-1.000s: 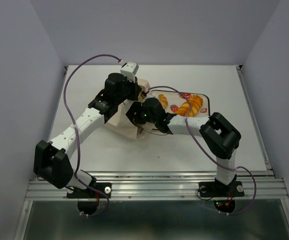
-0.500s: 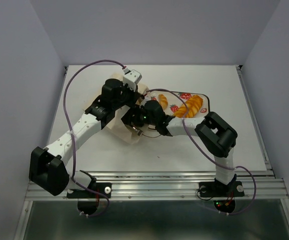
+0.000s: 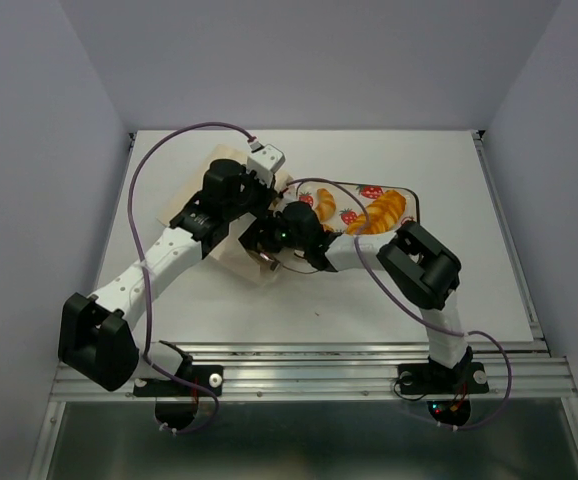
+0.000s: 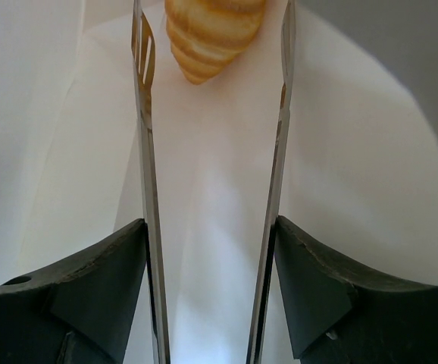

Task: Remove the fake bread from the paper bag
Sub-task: Take out the fake bread from the paper bag.

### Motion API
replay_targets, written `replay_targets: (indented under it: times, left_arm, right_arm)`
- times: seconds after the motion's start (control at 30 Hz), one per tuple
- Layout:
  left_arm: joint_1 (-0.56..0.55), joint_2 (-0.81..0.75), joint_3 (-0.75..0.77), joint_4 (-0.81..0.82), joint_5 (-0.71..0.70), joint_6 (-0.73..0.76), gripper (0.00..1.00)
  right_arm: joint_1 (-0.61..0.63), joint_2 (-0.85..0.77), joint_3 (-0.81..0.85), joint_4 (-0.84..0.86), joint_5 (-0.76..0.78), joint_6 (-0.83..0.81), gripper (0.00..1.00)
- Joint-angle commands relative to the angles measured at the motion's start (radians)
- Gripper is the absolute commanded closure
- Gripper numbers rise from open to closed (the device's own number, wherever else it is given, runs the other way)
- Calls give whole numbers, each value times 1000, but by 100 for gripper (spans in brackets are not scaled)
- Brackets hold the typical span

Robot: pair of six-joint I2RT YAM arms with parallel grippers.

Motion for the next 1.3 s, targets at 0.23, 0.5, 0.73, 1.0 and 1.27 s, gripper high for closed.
replay_targets:
  times: [0.23,0.5,0.73,1.0,1.27]
  left_arm:
    - [-25,34,134,68,-67,-219,100]
    - [-29,116,175,66,-141,-278,100]
    - [-34,93,146,92,-47,-273,100]
    - [-36,64,88,112,135,-178,100]
    - [-36,91,95,102,187,-158,100]
  right_arm:
    - [7,97,52,64,33,-31,29]
    - [7,119,71,39,64,-77,28]
    - [7,157,110,105,-40,-101,27]
    - [7,208,144,147,-195,-169,25]
    - [7,220,134,171,-221,-189,40]
